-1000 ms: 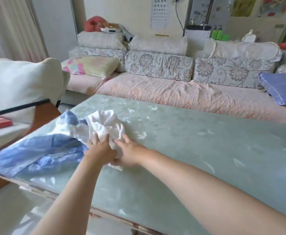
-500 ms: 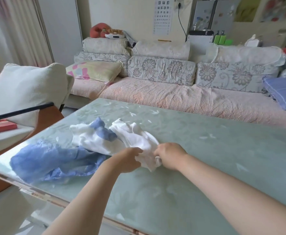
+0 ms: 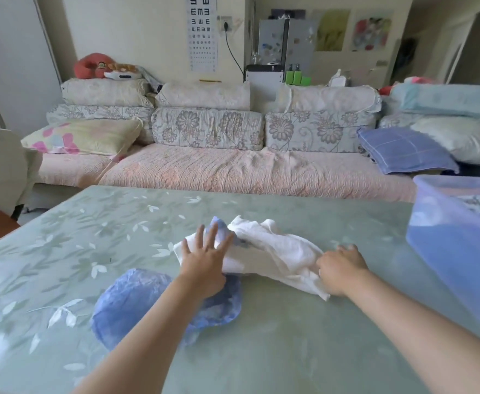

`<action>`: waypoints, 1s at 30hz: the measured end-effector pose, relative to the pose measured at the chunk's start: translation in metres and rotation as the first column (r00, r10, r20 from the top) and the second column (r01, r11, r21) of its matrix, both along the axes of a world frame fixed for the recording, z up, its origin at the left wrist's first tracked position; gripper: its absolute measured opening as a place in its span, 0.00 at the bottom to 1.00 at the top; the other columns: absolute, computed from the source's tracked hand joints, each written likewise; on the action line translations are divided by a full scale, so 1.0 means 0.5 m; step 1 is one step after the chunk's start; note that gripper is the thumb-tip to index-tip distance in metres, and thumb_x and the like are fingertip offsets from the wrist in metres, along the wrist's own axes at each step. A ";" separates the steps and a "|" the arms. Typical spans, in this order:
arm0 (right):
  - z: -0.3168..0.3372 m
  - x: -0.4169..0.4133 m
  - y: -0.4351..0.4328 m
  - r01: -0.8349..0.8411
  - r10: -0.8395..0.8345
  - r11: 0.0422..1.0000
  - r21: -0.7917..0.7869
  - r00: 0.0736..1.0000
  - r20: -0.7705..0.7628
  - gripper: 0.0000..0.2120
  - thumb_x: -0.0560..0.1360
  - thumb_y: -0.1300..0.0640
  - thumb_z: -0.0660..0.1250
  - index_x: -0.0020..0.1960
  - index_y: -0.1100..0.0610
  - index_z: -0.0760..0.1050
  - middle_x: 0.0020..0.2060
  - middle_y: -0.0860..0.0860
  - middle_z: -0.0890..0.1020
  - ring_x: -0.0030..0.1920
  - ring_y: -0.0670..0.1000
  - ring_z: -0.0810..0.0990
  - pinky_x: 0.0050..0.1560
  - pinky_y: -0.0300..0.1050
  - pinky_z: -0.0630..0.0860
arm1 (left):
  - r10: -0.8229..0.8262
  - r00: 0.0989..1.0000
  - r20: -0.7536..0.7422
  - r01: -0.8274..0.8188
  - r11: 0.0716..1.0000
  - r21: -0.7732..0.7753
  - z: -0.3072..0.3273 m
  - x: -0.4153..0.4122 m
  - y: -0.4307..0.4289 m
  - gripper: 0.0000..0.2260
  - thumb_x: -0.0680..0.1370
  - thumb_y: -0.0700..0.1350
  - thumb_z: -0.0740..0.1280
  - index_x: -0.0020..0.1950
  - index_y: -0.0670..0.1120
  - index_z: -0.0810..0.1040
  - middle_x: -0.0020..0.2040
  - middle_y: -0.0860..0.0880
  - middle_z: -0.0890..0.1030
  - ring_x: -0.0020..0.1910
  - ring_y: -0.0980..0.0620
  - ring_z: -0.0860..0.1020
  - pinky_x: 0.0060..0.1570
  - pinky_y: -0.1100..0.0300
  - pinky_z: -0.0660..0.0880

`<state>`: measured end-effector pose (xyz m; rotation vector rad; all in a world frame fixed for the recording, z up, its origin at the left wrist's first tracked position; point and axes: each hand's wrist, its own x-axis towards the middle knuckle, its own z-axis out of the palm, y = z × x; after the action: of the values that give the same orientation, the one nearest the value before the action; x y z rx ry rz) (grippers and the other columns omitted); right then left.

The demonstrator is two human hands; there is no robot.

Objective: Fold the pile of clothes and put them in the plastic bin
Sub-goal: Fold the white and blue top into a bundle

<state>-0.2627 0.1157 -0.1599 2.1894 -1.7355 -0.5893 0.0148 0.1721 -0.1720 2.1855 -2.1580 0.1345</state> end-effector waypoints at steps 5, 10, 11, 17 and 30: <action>0.006 0.024 -0.007 -0.116 0.138 0.987 -0.107 0.965 0.221 0.22 0.75 0.42 0.56 0.66 0.47 0.71 0.66 0.53 0.72 0.68 0.57 0.68 0.70 0.61 0.57 | 0.113 0.955 -0.273 -0.082 0.989 0.123 -0.013 -0.015 -0.042 0.45 0.72 0.51 0.68 0.79 0.59 0.39 0.74 0.43 0.62 0.67 0.41 0.70 0.58 0.49 0.73; -0.051 0.081 -0.003 -0.380 0.391 0.918 -0.110 0.826 0.406 0.37 0.70 0.44 0.66 0.75 0.47 0.56 0.75 0.53 0.60 0.76 0.56 0.58 0.75 0.56 0.54 | 0.024 0.928 -0.372 0.019 0.993 0.113 -0.005 -0.049 -0.060 0.27 0.77 0.41 0.62 0.76 0.55 0.63 0.64 0.47 0.76 0.58 0.45 0.76 0.52 0.59 0.71; -0.061 0.088 -0.008 -0.378 0.392 0.919 -0.111 0.850 0.352 0.37 0.72 0.46 0.65 0.77 0.48 0.54 0.76 0.54 0.59 0.78 0.56 0.55 0.76 0.58 0.51 | -0.020 0.911 -0.411 0.067 0.993 0.100 0.001 -0.055 -0.062 0.25 0.77 0.40 0.61 0.73 0.55 0.67 0.63 0.48 0.78 0.56 0.47 0.77 0.50 0.62 0.70; -0.049 0.064 -0.047 -0.285 0.314 0.949 -0.136 0.810 0.495 0.07 0.77 0.57 0.57 0.52 0.47 0.70 0.53 0.51 0.81 0.60 0.56 0.76 0.67 0.53 0.59 | -0.081 0.934 -0.348 0.179 0.950 0.258 0.017 -0.041 -0.059 0.32 0.73 0.45 0.69 0.74 0.59 0.61 0.62 0.53 0.75 0.52 0.48 0.76 0.50 0.61 0.74; 0.086 -0.004 -0.045 -0.012 -0.169 0.980 0.198 0.473 0.865 0.17 0.80 0.46 0.61 0.36 0.54 0.74 0.38 0.55 0.79 0.41 0.54 0.76 0.41 0.46 0.67 | -0.108 0.965 -0.239 0.048 0.968 -0.247 0.078 0.009 -0.047 0.24 0.70 0.31 0.60 0.59 0.51 0.80 0.50 0.50 0.78 0.53 0.45 0.77 0.43 0.56 0.72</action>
<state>-0.2650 0.0933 -0.1171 2.8057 -2.2957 0.5858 0.0194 0.1485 -0.1330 1.8715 -1.9723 0.1013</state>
